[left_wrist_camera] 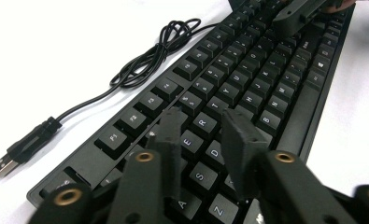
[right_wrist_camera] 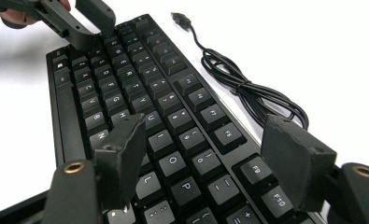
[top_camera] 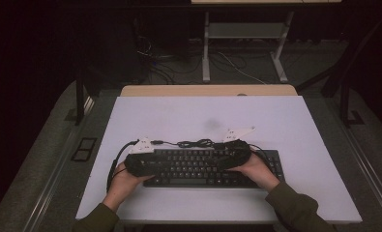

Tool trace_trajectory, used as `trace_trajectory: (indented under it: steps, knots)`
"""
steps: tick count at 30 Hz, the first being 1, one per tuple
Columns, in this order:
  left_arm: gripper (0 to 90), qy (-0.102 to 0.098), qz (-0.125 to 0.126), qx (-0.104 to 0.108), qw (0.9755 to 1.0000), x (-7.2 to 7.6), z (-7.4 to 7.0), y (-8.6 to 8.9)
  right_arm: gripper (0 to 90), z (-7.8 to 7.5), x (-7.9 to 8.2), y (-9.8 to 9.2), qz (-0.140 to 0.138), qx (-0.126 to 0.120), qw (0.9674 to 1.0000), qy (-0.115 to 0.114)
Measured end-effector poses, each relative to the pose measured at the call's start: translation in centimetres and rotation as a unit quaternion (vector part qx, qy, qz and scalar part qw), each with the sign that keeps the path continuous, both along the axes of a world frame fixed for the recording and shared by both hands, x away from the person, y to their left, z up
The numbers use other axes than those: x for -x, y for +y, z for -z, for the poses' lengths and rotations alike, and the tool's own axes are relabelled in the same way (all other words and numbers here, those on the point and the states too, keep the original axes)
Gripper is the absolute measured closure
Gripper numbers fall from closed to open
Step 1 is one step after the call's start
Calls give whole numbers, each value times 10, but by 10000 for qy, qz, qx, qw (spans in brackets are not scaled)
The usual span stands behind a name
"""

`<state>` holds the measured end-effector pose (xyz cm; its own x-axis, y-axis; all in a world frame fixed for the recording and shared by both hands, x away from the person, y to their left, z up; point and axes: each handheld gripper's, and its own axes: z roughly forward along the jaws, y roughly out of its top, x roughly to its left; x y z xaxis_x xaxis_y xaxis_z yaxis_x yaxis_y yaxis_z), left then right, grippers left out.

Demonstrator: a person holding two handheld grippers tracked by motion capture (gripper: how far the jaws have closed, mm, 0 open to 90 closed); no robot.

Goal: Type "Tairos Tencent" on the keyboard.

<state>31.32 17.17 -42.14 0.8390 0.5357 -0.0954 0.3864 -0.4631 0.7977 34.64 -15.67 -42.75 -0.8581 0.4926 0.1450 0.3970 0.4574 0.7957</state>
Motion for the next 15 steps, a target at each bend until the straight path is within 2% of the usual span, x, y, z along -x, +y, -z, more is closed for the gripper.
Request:
trace_trajectory:
  steps: [10, 15]
  knots:
    - [869, 193, 43, -49, 9998, 0, 1, 3, 295, -1, -2, -6, 84, -32, 10000, -29]
    - [892, 254, 55, -118, 9996, -1, 3, 4, 294, -1, -3, -7, 105, -29, 9999, -28]
